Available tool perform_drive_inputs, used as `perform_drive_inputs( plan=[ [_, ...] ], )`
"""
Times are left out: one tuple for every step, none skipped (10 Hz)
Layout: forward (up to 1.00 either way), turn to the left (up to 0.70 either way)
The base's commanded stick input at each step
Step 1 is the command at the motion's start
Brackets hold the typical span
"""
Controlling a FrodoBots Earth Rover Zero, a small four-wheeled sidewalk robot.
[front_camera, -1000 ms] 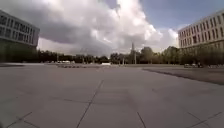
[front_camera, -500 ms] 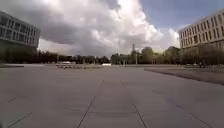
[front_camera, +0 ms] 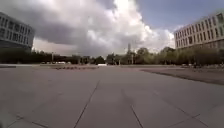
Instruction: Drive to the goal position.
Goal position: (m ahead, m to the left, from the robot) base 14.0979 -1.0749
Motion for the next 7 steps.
perform_drive_inputs(
  plan=[
    [0.70,0.00],
    [0.70,0.00],
    [0.70,0.00],
    [0.70,0.00],
    [0.70,0.00],
    [0.70,0.00],
    [0.70,0.00]
  ],
)
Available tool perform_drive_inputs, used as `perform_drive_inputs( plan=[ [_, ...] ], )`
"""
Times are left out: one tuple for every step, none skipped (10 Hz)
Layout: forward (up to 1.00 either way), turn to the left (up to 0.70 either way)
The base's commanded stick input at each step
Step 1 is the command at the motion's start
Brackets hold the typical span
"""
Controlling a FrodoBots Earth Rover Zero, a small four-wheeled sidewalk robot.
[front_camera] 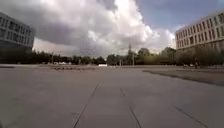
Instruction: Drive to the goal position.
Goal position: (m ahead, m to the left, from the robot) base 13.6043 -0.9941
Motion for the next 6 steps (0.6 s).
perform_drive_inputs(
  plan=[
    [0.70,0.00],
    [0.70,-0.03],
    [0.70,-0.14],
    [0.70,-0.14],
    [0.70,-0.14],
    [0.70,-0.14]
  ],
)
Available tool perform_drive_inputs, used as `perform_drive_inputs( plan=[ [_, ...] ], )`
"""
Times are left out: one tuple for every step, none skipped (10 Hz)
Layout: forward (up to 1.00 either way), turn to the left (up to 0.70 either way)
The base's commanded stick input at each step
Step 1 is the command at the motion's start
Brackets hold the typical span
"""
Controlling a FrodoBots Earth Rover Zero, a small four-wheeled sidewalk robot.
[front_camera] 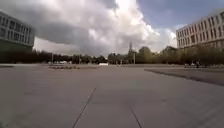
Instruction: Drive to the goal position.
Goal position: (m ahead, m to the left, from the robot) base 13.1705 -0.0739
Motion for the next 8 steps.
perform_drive_inputs(
  plan=[
    [0.70,-0.14],
    [0.70,-0.10],
    [0.70,-0.03],
    [0.70,0.00],
    [0.70,0.00],
    [0.70,0.00],
    [0.70,0.00],
    [0.70,0.00]
  ],
)
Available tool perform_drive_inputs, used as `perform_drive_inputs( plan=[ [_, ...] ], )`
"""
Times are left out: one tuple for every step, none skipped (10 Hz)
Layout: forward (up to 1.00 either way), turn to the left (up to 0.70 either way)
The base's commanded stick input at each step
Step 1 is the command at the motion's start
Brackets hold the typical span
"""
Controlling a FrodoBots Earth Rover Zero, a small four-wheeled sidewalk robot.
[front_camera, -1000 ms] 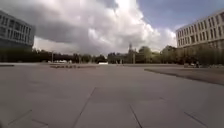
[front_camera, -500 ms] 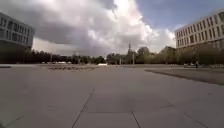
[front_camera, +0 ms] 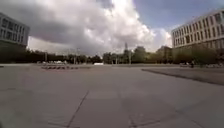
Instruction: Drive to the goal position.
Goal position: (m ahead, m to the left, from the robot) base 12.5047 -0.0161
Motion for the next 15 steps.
perform_drive_inputs(
  plan=[
    [0.70,0.00],
    [0.70,0.00],
    [0.70,0.00],
    [0.70,0.00],
    [0.70,0.00],
    [0.70,0.00],
    [0.70,0.00],
    [0.70,0.00],
    [0.70,0.00],
    [0.70,0.00],
    [0.70,0.00],
    [0.70,0.00],
    [0.70,0.00],
    [0.70,0.00],
    [0.70,-0.10]
  ],
)
